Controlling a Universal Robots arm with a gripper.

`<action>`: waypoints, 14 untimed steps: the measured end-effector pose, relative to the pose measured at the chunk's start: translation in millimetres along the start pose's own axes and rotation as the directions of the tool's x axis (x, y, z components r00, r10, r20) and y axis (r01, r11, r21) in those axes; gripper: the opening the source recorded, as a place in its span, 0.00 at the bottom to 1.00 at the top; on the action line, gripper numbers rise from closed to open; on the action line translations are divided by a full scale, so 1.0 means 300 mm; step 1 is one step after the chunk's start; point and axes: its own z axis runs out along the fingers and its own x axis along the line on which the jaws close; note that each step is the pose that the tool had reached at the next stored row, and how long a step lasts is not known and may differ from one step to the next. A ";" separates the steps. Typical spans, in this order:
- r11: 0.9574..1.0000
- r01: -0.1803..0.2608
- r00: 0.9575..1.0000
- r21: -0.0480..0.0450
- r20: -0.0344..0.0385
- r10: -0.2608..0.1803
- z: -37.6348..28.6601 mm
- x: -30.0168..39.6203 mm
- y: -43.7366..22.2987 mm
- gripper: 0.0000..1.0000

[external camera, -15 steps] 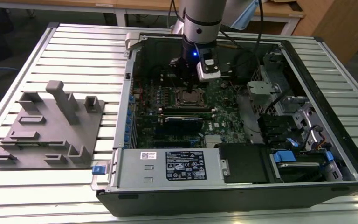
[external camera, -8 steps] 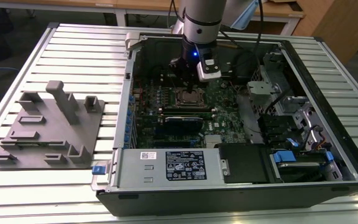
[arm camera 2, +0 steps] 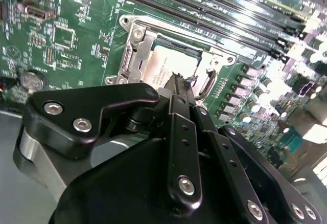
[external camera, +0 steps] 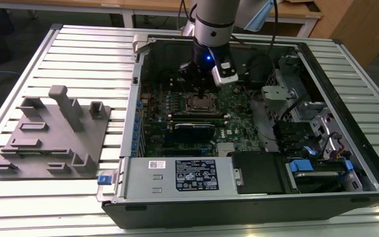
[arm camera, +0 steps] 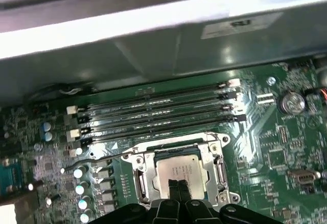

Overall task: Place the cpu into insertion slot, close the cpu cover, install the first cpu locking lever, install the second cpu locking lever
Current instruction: 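Close the cpu cover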

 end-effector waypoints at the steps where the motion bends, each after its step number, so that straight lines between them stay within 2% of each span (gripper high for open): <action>1: 1.000 0.004 1.000 0.000 0.000 -0.004 0.000 0.000 0.000 0.10; 5: 0.999 0.050 0.999 0.000 -0.001 -0.050 0.003 -0.001 0.000 0.10; 8: 0.996 0.091 0.996 0.001 -0.001 -0.091 0.004 -0.001 0.000 0.10; 14: 0.995 0.104 0.995 0.000 -0.001 -0.104 0.008 -0.003 0.001 0.10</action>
